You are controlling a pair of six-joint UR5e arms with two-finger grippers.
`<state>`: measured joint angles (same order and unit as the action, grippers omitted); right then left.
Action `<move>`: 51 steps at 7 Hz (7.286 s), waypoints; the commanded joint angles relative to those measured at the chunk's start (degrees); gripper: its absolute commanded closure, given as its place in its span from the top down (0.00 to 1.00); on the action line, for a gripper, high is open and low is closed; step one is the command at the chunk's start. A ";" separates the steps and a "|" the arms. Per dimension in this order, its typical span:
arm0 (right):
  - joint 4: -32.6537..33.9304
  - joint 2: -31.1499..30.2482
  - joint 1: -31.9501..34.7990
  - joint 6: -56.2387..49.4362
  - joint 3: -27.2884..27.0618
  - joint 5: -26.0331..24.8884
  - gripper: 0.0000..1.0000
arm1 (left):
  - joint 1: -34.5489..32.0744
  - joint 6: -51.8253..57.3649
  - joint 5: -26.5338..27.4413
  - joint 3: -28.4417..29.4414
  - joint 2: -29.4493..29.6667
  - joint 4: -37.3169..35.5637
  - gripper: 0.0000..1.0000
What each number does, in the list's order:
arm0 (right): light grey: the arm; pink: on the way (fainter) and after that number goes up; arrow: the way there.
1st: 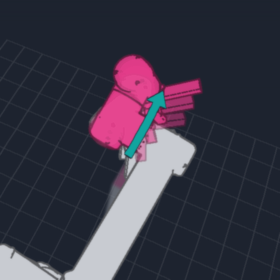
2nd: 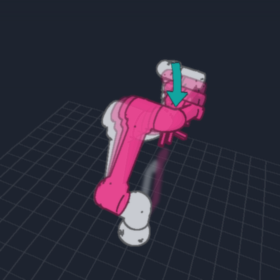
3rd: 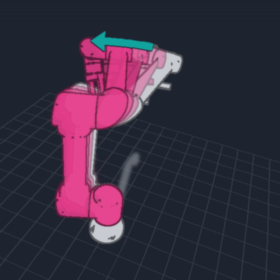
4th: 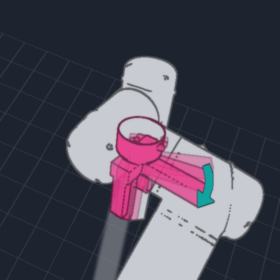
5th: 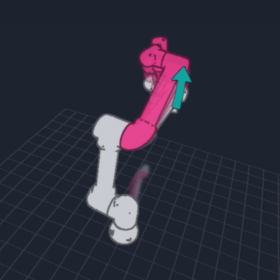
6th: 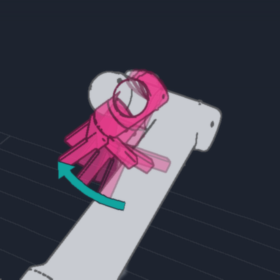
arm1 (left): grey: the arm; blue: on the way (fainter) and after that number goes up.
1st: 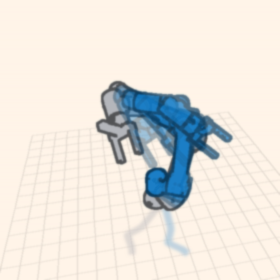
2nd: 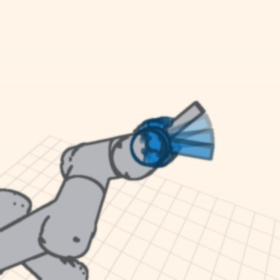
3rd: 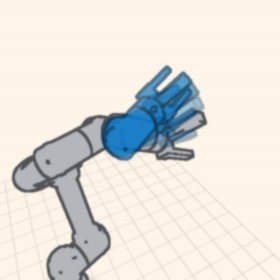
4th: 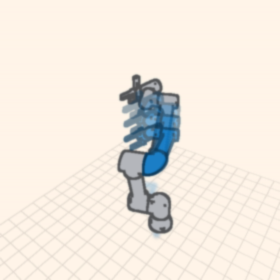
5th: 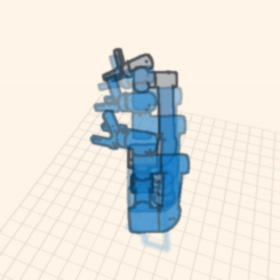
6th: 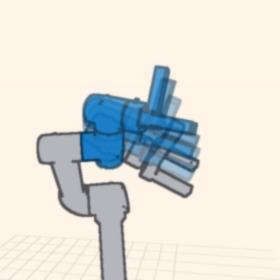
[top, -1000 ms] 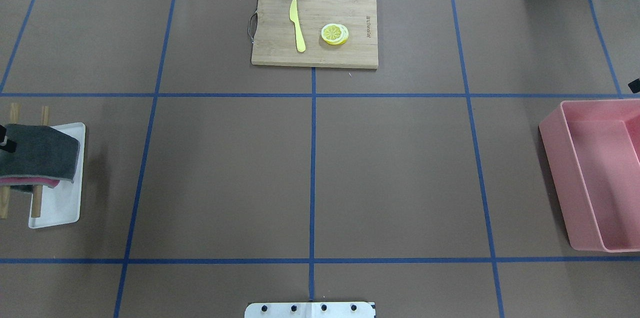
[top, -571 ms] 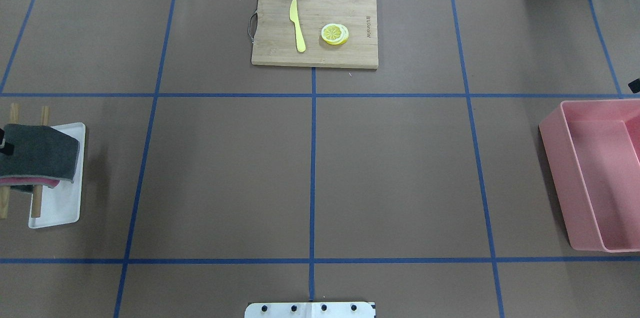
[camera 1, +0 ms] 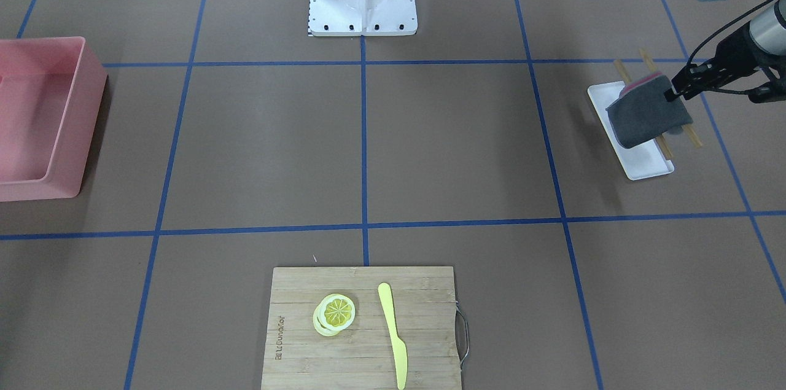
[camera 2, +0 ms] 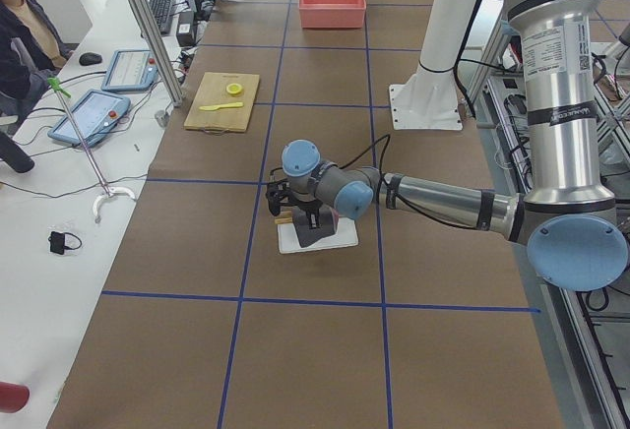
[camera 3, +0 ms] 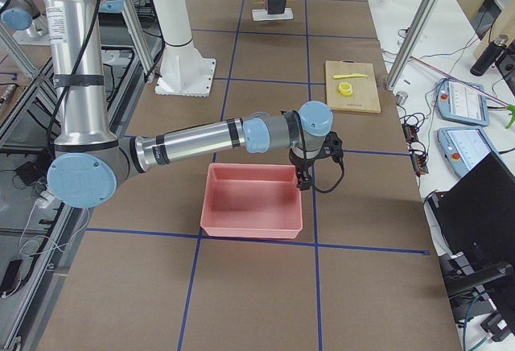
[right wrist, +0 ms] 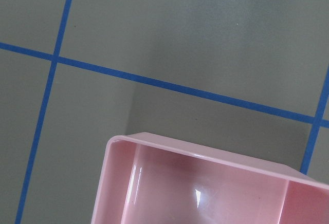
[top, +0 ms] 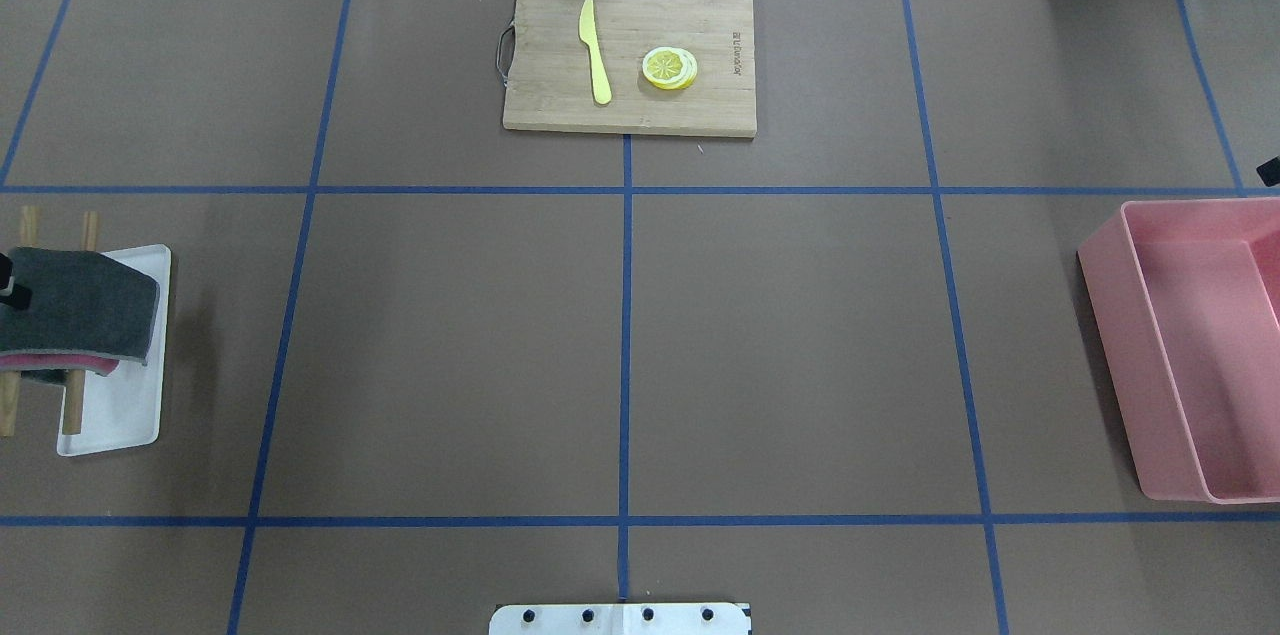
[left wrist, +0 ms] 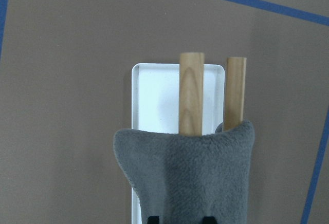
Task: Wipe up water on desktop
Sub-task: 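Lift the grey towel up off the white tray with the left gripper, then carry the towel toward the table center while the right gripper reaches toward it, then grasp the towel with the right gripper while the left gripper releases it, then lower the towel onto the table with the right gripper while the left arm withdraws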
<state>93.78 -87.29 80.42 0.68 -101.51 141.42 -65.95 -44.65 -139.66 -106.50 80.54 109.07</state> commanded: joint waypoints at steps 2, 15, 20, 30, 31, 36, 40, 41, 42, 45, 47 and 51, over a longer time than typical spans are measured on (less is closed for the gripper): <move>0.00 -0.07 0.00 -0.07 0.00 0.00 1.00 | 0.12 0.00 0.00 0.76 0.41 0.17 0.52; -0.09 12.37 -6.30 15.35 -4.74 -1.05 1.00 | 0.97 -31.93 -11.17 -2.32 25.56 -0.53 0.00; -0.09 28.02 -29.06 46.12 -11.25 -20.47 1.00 | 15.21 -48.48 5.76 5.66 51.08 -8.26 0.00; -19.34 33.50 -44.91 54.00 -9.32 -43.15 1.00 | 21.83 -61.26 13.45 12.28 60.53 -7.74 0.00; -19.34 33.24 -45.17 53.90 -9.32 -44.46 1.00 | 21.83 -61.35 13.45 12.02 60.53 -7.74 0.00; -19.51 32.62 -50.09 54.86 -10.19 -50.01 0.12 | 22.18 -62.32 13.36 11.14 60.53 -7.74 0.00; -19.60 32.01 -50.10 54.86 -11.07 -49.92 0.00 | 22.35 -62.15 13.27 10.87 60.18 -7.30 0.00; -19.60 30.10 -50.10 54.95 -12.64 -50.01 0.00 | 22.18 -62.05 13.36 10.44 59.91 -7.03 0.47; -19.25 27.99 -49.92 58.78 -14.48 -49.92 0.00 | 21.66 -62.49 13.53 9.74 59.39 -6.94 0.87; -8.84 24.98 -58.32 78.92 -14.42 -49.75 0.00 | 10.35 -57.18 12.92 5.62 48.98 -3.53 0.96; -1.70 23.76 -60.03 78.95 -13.98 -41.64 0.00 | 7.95 -42.85 13.36 2.70 40.26 -4.22 0.97; -1.05 7.90 -51.36 69.15 -14.93 -29.19 0.00 | 1.11 -15.39 13.71 3.31 33.82 -13.41 0.97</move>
<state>92.78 -73.34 25.69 74.92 -115.74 110.21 -62.29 -70.75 -125.97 -103.07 116.01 100.26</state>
